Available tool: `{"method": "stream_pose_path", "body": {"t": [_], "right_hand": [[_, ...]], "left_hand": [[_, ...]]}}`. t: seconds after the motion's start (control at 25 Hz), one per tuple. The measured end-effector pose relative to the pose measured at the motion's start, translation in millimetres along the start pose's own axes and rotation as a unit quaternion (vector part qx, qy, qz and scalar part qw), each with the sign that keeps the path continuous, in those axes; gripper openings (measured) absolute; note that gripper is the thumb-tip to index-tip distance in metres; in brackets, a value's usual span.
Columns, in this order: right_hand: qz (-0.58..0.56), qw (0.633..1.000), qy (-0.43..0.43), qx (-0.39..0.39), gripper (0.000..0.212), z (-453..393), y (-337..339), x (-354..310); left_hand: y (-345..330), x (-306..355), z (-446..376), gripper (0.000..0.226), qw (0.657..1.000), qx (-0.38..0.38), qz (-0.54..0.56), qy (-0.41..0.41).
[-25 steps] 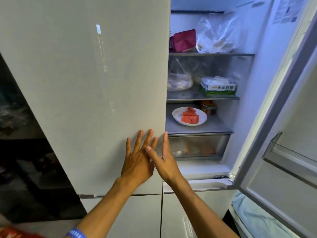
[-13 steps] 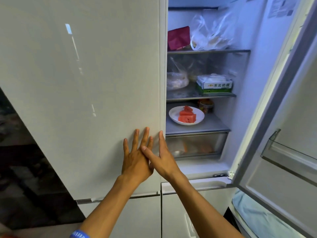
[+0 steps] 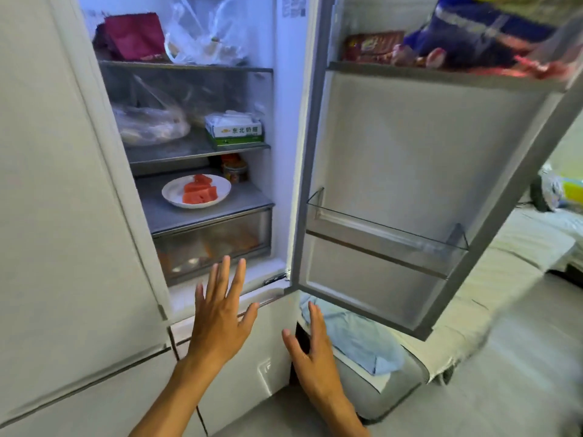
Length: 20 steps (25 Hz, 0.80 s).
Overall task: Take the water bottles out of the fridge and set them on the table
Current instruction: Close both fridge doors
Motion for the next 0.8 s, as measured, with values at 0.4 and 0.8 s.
{"method": "stream_pose_path", "body": {"t": [0.4, 0.8], "right_hand": [[0.013, 0.94, 0.103, 0.325, 0.057, -14, 295, 37], [-0.035, 0.981, 0.052, 0.184, 0.091, -115, 332, 46]], "left_hand": [[-75, 227, 43, 0.078, 0.998, -0.028, 0.04, -0.041], [-68, 192, 98, 0.073, 0.994, 0.002, 0.001, 0.112]]}}
Point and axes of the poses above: each hand's wrist, its own z-axis away from the middle knuckle, its own y-axis out of the back of the hand, x = y × z, the point moved 4 cm from there along -z, towards the middle knuckle, and after that the axes turned 13 degrees about y, right-handed, at the moved point
